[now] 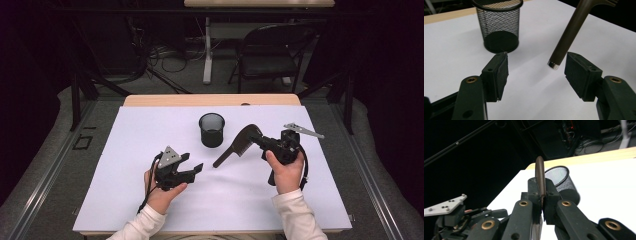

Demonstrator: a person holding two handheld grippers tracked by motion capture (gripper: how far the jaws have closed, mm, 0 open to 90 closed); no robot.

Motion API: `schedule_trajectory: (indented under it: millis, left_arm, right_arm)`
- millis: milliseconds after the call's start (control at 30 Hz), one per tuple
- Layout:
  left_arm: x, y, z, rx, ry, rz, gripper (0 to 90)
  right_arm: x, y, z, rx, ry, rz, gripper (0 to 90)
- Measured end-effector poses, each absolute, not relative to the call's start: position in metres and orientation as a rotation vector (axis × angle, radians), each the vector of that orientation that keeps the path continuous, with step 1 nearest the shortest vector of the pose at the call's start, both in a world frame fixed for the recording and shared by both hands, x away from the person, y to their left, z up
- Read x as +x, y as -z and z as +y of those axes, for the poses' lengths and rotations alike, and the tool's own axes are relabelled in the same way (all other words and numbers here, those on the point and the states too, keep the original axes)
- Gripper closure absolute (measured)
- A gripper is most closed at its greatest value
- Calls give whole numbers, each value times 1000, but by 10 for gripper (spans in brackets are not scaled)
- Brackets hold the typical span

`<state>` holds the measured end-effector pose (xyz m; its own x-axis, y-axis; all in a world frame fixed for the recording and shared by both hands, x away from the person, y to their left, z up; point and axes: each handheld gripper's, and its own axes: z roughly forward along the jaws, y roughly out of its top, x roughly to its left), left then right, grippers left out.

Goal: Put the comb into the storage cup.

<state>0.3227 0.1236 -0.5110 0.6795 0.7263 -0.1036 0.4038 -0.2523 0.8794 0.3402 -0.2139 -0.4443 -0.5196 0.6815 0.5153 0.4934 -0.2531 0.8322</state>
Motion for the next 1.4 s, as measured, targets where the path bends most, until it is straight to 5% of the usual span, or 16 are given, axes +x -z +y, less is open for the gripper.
schedule_trajectory:
  millis: [233,500,1400]
  left_arm:
    - [328,508,134,1889,-445,940,349]
    - [333,504,146,1866,-400,949,232]
    - [335,496,162,1823,-411,981,161]
  right_arm:
    - [337,441,-219,1387,-1870,1767,870]
    - [334,438,-223,1352,-1851,1718,870]
    - [335,429,-211,1289,-1736,1705,872]
